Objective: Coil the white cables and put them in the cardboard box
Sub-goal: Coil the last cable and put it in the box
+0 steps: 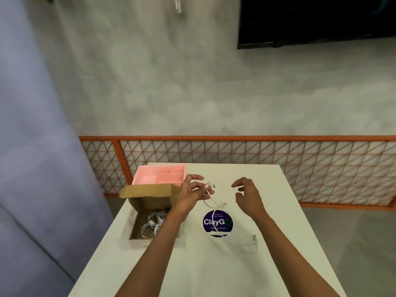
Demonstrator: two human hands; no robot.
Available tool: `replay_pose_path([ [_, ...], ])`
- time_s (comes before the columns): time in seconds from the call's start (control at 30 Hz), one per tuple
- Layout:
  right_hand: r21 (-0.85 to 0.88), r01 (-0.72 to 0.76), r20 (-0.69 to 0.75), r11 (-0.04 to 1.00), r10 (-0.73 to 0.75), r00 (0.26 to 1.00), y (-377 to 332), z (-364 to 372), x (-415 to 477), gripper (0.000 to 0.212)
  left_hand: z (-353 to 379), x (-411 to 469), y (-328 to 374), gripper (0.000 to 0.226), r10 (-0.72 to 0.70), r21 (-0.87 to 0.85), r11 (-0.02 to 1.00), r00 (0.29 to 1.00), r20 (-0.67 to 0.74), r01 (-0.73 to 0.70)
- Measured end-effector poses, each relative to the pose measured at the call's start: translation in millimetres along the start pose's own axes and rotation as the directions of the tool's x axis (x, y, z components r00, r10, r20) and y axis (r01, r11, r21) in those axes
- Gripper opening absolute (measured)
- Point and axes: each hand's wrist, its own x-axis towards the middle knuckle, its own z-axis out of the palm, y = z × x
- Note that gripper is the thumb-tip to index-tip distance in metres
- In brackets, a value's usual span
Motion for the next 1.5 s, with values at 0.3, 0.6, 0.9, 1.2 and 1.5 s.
replay_pose_path([
  [0.3, -0.094, 0.234, 0.445, 0.968, -0.170, 0.879, -23.6, -0.8, -8.9, 0.004, -7.1, 9.3, 25.9, 0.019, 0.061, 0.039, 0.997, 0.998, 0.001, -0.061],
  [0.6, 0.141, 0.209, 0.368, 0.968, -0.247, 0.896, -56.5, -23.9, -4.3, 0.023, -25.9, 5.2, 32.1, 0.031, -0.007, 0.564, 0.826, 1.000, 0.021, -0.006],
  [0.9, 0.396, 0.148, 0.249, 0.906, -0.261, 0.933, -78.5, -34.5, 0.6, 0.013, -13.4, -2.7, 47.0, 0.027, -0.133, -0.056, 0.988, 0.974, 0.184, 0.145],
  [1.2, 0.129, 0.088, 0.452, 0.988, -0.138, 0.881, -55.7, -21.6, 7.5, 0.006, -9.3, -10.3, 64.3, 0.039, -0.125, -0.229, 0.946, 0.910, 0.395, 0.229],
  [1.5, 0.142, 0.065, 0.562, 0.988, -0.134, 0.816, -56.9, -14.4, -10.2, 0.019, -10.5, 0.2, 65.1, 0.040, 0.024, -0.439, 0.897, 0.984, 0.176, 0.057],
])
